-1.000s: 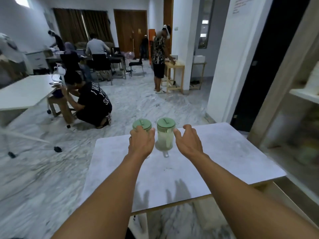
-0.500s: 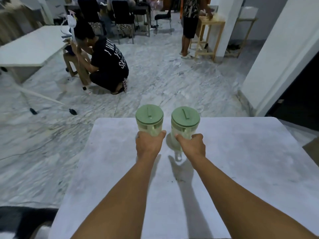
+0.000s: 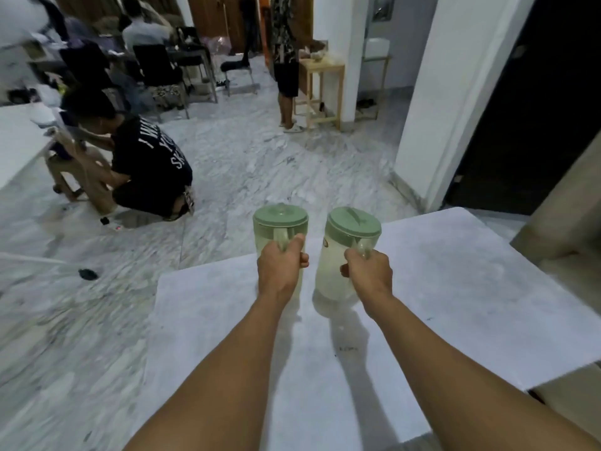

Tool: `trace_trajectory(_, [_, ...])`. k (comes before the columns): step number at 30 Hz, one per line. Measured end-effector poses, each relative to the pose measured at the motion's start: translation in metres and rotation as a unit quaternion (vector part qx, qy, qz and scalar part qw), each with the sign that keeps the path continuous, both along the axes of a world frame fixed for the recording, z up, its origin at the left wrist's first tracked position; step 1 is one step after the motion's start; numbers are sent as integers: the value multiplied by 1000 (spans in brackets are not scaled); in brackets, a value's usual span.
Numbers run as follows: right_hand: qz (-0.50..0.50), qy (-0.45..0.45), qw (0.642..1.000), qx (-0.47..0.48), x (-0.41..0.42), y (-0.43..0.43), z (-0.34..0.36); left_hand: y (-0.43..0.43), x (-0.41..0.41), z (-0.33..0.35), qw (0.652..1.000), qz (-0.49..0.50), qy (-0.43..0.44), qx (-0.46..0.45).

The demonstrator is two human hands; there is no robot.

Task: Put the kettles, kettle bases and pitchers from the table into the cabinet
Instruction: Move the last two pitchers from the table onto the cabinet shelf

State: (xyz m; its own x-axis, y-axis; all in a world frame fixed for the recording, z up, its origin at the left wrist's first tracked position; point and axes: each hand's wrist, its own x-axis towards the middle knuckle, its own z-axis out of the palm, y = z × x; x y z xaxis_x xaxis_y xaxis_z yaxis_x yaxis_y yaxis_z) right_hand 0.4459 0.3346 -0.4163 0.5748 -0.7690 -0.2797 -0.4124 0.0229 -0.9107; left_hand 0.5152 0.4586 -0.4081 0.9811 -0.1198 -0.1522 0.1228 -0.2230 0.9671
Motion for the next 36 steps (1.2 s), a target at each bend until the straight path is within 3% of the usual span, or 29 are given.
trace_trajectory(7, [-160,-140,977,-33,-82,17,90,-12,-47,92,984,-125,-85,-93])
trace_trajectory(16, [-368,-258,884,-127,-267,-21,187,-104,-208,183,924,-307,-122,-193])
trace_trajectory(26, [-563,-242,758,-223,-525,-88,239,-221,-462,245,815,-493,-76,-296])
trace_trajectory(30, [-575,-217,736,-284,-631,-127,255,-271,-563,259,784,-527,-34,-326])
trace_trajectory(36, [-583,-182,724,-322,-765,-187,277,-354,-691,268,782,-534,-4,-323])
